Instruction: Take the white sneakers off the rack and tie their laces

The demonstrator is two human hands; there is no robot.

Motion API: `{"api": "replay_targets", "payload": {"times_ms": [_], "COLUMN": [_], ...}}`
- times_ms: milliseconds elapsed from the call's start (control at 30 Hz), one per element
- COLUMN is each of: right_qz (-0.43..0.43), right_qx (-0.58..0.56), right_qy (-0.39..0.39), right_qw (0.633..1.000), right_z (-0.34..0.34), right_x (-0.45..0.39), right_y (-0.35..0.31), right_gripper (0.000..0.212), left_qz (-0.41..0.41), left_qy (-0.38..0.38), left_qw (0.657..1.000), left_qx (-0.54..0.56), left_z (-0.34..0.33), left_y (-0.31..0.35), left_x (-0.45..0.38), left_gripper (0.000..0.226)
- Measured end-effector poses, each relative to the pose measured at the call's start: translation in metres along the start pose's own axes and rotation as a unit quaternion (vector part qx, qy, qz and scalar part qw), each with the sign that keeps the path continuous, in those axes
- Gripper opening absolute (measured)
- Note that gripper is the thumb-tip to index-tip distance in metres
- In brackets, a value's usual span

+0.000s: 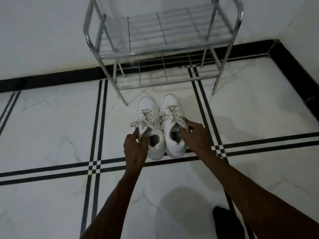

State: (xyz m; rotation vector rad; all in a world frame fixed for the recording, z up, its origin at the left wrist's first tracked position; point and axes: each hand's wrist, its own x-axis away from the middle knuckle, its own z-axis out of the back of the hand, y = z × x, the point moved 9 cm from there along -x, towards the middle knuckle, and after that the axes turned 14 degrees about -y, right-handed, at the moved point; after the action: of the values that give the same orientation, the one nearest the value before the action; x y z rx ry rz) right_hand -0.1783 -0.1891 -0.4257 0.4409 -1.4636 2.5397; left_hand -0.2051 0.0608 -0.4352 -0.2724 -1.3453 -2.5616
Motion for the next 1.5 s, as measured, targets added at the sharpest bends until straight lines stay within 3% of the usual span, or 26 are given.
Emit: {"api": "replay_targets", "payload": {"times_ms": [200, 400, 600, 733, 867, 1033, 1167, 1400, 1500], "right_qz": [0.007, 0.017, 0.04, 0.039, 0.022, -0.003, -0.018, -0.03, -0.039], "right_qx": [-0.015, 0.003, 0.011, -0.003, -0.007, 0.005, 0.007, 0.002, 0.028], "right_qy": [0.015, 0.013, 0.014, 0.013, 0.002, -0.008, -0.032, -0.043, -0.067], "right_qw": [1.0, 1.0, 0.999, 0.999, 1.0, 1.0, 0.999, 0.999, 0.997], "right_z": [0.068, 0.126, 0.162, 0.172, 0.175, 0.172, 0.162, 0.161, 0.164], "right_x": [0.056, 0.092, 0.068, 0.009, -0.068, -0.155, -0.202, -0.228, -0.22], "right_y": [-0.13, -0.24, -0.317, -0.322, -0.316, -0.299, -0.283, -0.274, -0.283], "right_gripper": [0.036, 0.036, 0.038, 0.038, 0.039, 0.038, 0.043, 0.047, 0.053], "left_qz": [-0.019, -0.017, -0.028, 0.0, 0.033, 0.06, 0.061, 0.061, 0.063], "left_qy": [-0.005, -0.024, -0.029, -0.027, -0.044, -0.044, -0.031, -0.056, -0.068], "left_qw": [1.0, 1.0, 0.999, 1.0, 0.998, 0.997, 0.997, 0.996, 0.996], "left_qx": [0.013, -0.006, -0.007, 0.012, 0.001, 0.004, 0.028, 0.028, -0.006], "left_z": [0.095, 0.167, 0.211, 0.206, 0.191, 0.164, 0.15, 0.144, 0.157], "left_y": [0.12, 0.21, 0.275, 0.279, 0.289, 0.284, 0.261, 0.26, 0.288], "left_x": [0.041, 0.058, 0.024, -0.035, -0.104, -0.185, -0.237, -0.266, -0.251], "left_gripper": [0.049, 0.041, 0.037, 0.059, 0.047, 0.049, 0.065, 0.065, 0.057]}}
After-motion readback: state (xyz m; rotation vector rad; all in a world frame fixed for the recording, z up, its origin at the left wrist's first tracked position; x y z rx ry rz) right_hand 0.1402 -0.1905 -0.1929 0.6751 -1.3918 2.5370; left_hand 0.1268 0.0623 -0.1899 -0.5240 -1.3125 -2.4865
